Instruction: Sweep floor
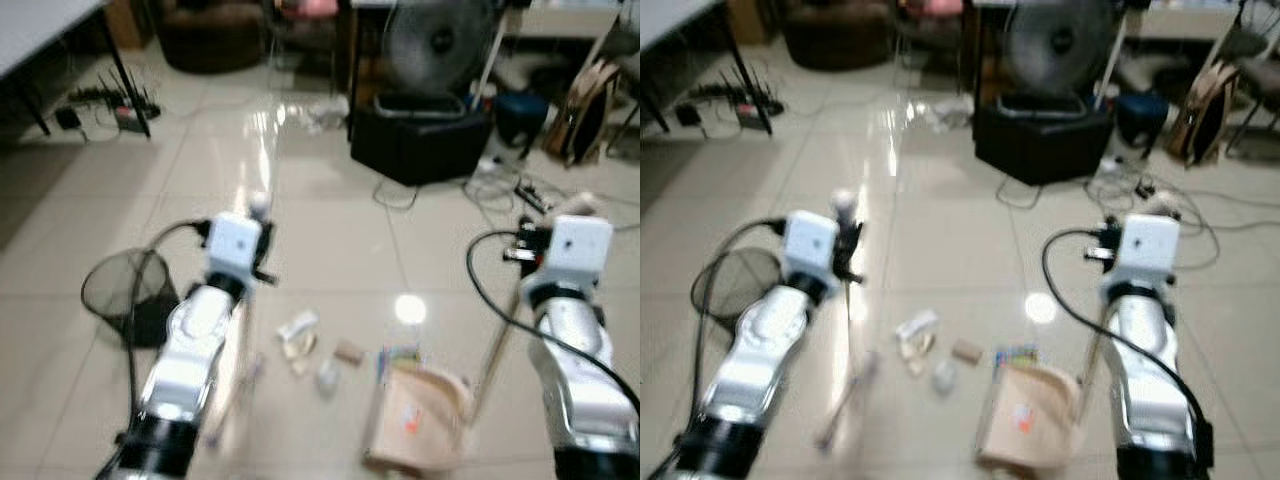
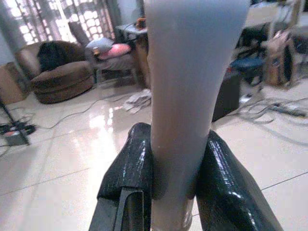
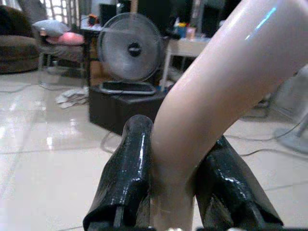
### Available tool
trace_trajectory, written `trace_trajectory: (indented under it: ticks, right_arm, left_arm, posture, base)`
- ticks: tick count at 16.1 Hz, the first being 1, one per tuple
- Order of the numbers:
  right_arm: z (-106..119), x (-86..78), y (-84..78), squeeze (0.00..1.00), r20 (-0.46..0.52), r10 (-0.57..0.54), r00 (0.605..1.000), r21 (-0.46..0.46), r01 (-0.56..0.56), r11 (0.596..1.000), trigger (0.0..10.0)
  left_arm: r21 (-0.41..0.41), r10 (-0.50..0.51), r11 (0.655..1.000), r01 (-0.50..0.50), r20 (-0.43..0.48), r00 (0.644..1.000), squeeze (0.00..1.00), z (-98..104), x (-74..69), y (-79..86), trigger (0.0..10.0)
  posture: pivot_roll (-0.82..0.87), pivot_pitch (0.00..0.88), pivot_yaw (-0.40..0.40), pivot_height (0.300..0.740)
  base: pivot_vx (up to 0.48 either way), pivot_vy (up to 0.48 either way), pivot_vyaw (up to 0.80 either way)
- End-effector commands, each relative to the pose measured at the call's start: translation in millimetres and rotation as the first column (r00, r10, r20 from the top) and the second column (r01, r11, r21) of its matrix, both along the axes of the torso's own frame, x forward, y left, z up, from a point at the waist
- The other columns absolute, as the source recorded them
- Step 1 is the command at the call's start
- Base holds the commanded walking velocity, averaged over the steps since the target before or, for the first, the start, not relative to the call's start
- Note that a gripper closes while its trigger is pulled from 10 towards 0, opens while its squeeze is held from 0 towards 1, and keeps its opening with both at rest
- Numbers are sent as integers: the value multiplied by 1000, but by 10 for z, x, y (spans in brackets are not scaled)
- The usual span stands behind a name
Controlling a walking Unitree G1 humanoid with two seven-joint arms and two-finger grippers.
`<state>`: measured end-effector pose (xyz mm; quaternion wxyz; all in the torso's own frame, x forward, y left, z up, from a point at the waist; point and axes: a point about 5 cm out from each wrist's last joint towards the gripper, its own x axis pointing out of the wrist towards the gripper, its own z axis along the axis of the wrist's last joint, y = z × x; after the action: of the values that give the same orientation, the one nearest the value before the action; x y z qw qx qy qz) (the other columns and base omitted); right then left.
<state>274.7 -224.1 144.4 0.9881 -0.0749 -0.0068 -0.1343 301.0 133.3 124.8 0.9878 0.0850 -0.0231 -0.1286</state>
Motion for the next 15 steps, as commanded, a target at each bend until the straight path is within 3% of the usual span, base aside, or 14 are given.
trace_trajectory:
  ticks: [1, 8, 11, 15]
  right_arm:
    - [112, 22, 31, 0, 54, 14, 998, -13, -13, 1000, 10000]
    - [114, 32, 23, 0, 58, 12, 998, -13, -11, 1000, 10000]
    - [93, 28, 33, 0, 57, 10, 998, 38, -13, 999, 10000]
    - [63, 14, 34, 0, 47, 10, 999, 36, -12, 999, 10000]
  left_arm:
    - [-12, 8, 1000, -8, 20, 1000, 0, 66, 20, 38, 10000]
    - [-12, 46, 999, -46, 59, 997, 0, 125, 57, 56, 10000]
    - [-21, 40, 999, -38, 76, 996, 0, 154, 54, 49, 10000]
    - [-30, 6, 1000, -3, 75, 997, 0, 141, 32, 26, 10000]
  posture:
    - [-45, 11, 2, 740]
    - [-48, 18, 3, 740]
    - [-47, 12, 1, 740]
    - [-51, 7, 3, 740]
  base:
    - [0, 307, 0]
    - [0, 44, 0]
    - [0, 0, 0]
    - [60, 0, -800]
